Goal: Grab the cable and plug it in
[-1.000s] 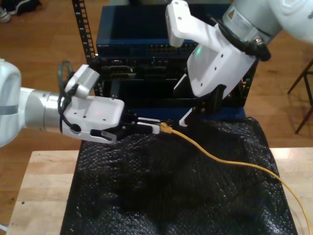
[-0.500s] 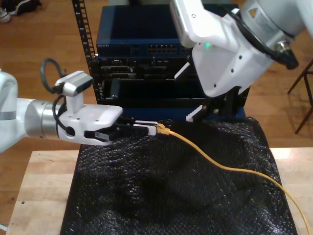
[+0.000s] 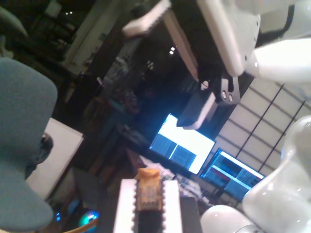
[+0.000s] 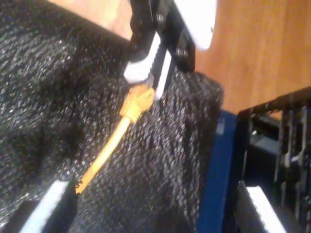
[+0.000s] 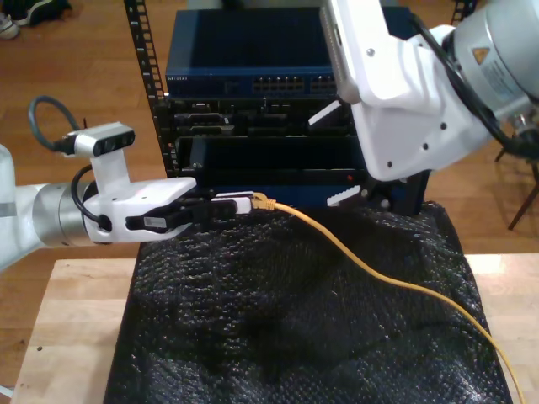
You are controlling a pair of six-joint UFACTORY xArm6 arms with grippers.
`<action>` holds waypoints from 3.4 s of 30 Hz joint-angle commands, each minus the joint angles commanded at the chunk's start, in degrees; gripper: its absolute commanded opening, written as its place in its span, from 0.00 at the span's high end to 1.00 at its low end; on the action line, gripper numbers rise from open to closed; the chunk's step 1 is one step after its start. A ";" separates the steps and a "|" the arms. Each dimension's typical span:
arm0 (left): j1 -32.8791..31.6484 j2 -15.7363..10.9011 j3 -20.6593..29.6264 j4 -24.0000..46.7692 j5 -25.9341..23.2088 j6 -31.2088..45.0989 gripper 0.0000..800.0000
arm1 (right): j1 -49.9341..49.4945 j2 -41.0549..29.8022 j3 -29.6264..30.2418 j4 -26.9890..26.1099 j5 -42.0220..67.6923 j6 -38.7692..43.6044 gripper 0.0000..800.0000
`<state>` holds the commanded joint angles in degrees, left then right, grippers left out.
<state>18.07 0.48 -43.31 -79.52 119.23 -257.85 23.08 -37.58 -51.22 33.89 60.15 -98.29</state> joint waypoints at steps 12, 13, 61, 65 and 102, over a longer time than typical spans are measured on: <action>1.05 2.29 0.00 -0.18 2.99 -0.88 0.99 | 7.65 -1.23 2.81 0.09 -4.92 -3.08 0.05; 1.05 2.29 0.00 -0.18 3.43 -0.88 0.99 | 8.09 -1.23 3.25 0.09 -5.80 -3.43 0.05; 1.05 5.45 0.00 -3.43 15.65 -6.07 0.99 | 14.95 -2.90 9.14 0.18 -20.04 -4.92 0.37; 1.05 5.89 0.09 -3.43 15.65 -7.82 0.99 | 14.95 -2.90 9.32 0.18 -20.31 -4.84 0.44; 0.70 6.33 0.26 -3.25 15.91 -9.93 0.99 | 15.12 -2.81 9.76 0.26 -21.71 -4.57 0.69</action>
<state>18.77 6.81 -43.04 -82.77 135.14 -267.78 38.20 -40.40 -41.46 34.15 38.44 -102.86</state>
